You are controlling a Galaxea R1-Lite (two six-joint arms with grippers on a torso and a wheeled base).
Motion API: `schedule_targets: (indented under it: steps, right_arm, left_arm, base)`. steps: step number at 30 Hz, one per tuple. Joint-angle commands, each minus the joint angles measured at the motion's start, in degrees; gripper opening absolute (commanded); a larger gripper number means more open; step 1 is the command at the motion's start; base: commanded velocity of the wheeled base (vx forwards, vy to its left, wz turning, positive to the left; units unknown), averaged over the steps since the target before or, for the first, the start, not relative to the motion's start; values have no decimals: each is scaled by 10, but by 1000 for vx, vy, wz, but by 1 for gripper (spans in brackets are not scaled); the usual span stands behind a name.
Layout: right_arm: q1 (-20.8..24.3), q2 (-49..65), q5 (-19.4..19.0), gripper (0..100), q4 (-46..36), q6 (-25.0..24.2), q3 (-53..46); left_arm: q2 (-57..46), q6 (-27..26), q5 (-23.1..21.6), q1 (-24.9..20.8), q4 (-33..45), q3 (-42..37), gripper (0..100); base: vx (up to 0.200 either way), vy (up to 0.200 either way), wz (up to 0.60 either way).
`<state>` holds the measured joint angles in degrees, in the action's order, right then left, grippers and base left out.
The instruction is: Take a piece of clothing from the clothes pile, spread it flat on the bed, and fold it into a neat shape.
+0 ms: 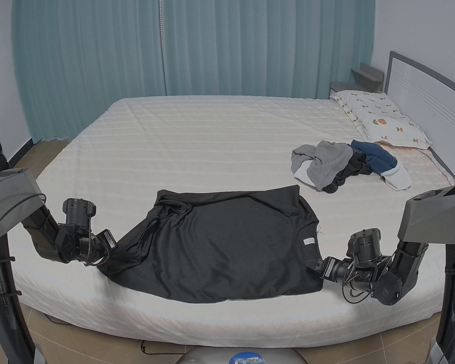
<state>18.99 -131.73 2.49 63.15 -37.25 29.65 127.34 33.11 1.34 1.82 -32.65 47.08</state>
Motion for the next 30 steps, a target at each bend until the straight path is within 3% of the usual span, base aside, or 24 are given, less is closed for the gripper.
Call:
schedule_targets:
  steps: [1,18,30]
  right_arm:
    - [-2,-16,-7,0,0,3,16]
    - [-23,-21,0,0,-31,3,152]
    - [-40,-84,10,0,-104,-2,343]
  left_arm:
    - [-3,20,-21,1,7,6,0]
    - [-5,36,-95,35,9,-8,0]
    - [-2,34,-100,39,2,-23,0]
  base:
    - [0,0,0]
    - [0,0,0]
    - [0,0,0]
